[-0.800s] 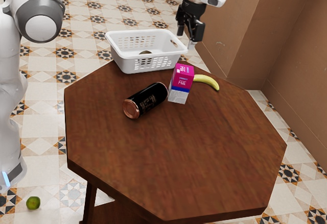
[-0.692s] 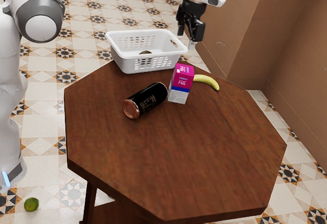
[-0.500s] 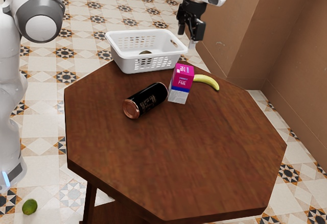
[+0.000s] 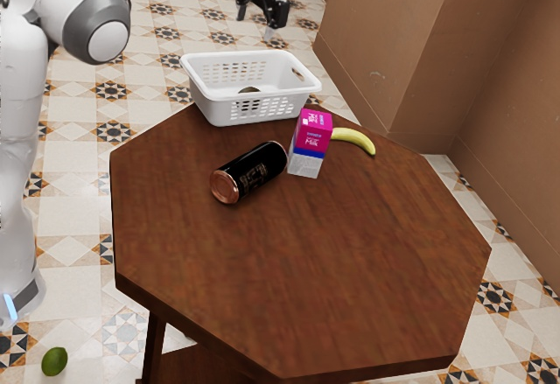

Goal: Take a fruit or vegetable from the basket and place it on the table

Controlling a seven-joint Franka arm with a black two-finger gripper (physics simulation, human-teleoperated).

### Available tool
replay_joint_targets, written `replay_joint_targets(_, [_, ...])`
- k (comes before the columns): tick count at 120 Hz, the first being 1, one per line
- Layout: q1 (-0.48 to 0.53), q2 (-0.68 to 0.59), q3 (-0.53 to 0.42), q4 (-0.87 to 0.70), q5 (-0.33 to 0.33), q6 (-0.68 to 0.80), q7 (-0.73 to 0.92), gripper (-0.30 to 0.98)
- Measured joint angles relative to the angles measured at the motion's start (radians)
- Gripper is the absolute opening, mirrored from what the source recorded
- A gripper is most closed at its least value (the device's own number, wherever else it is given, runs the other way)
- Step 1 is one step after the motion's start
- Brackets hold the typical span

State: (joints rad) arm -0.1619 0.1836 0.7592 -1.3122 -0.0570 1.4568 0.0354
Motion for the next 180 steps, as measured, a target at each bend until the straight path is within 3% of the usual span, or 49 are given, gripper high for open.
replay_joint_targets(22, [0.022, 0.03, -0.001, -0.026, -0.02, 0.026, 0.001, 0.69])
replay_joint_targets(43, [0.028, 0.032, 0.029, -0.173, -0.028, 0.171, 0.014, 0.69])
replay_joint_targets(72, [0.061, 0.061, 0.043, -0.262, -0.036, 0.324, 0.039, 0.69])
replay_joint_targets(128, [0.109, 0.147, 0.019, -0.263, -0.108, 0.389, 0.069, 0.69])
replay_joint_targets(147, [0.201, 0.172, -0.085, -0.238, -0.123, 0.409, 0.074, 0.69])
replay_joint_targets(180, [0.205, 0.191, -0.114, -0.229, -0.14, 0.428, 0.081, 0.69])
